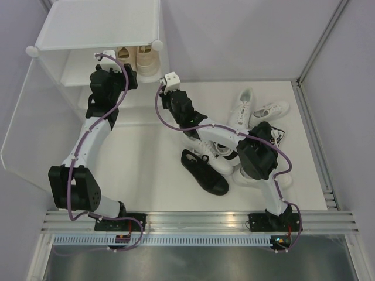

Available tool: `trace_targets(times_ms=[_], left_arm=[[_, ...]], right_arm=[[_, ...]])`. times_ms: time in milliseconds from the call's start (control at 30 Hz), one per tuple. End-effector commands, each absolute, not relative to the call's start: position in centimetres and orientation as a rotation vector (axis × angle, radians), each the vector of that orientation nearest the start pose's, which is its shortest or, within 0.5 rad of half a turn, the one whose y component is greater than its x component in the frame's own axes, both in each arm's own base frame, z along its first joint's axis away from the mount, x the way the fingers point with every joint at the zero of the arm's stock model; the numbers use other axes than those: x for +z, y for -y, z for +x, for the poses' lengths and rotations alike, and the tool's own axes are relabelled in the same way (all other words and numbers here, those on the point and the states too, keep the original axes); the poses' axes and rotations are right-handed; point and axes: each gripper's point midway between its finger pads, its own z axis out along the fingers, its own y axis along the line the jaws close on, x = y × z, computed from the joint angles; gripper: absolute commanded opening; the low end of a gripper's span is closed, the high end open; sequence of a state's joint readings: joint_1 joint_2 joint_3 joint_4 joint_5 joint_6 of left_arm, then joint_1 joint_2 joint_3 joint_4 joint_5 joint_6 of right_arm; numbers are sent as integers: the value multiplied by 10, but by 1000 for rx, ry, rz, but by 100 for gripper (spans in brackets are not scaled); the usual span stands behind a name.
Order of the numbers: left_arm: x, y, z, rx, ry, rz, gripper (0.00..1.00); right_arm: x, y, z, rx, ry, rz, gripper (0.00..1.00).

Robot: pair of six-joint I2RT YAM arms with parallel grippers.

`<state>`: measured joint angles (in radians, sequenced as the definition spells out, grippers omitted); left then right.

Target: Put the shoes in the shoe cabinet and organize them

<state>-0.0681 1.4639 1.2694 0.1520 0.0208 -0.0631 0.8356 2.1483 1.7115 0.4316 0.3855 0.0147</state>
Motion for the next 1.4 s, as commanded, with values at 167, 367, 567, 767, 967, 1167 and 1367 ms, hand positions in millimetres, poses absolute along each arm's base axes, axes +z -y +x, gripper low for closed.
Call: trace_targets(times_ms=[167, 367, 567, 767, 967, 1167, 1367], left_arm=[[364, 62, 503, -209, -1480, 93, 57], [364, 63, 498, -226, -1478, 87, 75], [376, 58, 474, -215, -1472, 63, 95], [370, 56, 451, -217, -1509, 61, 100], [373, 52, 422, -229, -1563, 18, 100], [372, 52, 380, -276, -1636, -28, 100], [367, 41, 342, -245, -1679, -84, 100]], right_arm=[[237, -466, 450, 508, -1594, -482, 1], [231, -466, 448, 503, -1610, -492, 1], [234, -463, 448, 501, -1613, -487, 1], [240, -460, 447, 496, -1619, -479, 8], [253, -454, 442, 498, -1618, -471, 62], [270, -442, 433, 490, -1629, -462, 92], [279, -425, 421, 495, -1643, -429, 93]])
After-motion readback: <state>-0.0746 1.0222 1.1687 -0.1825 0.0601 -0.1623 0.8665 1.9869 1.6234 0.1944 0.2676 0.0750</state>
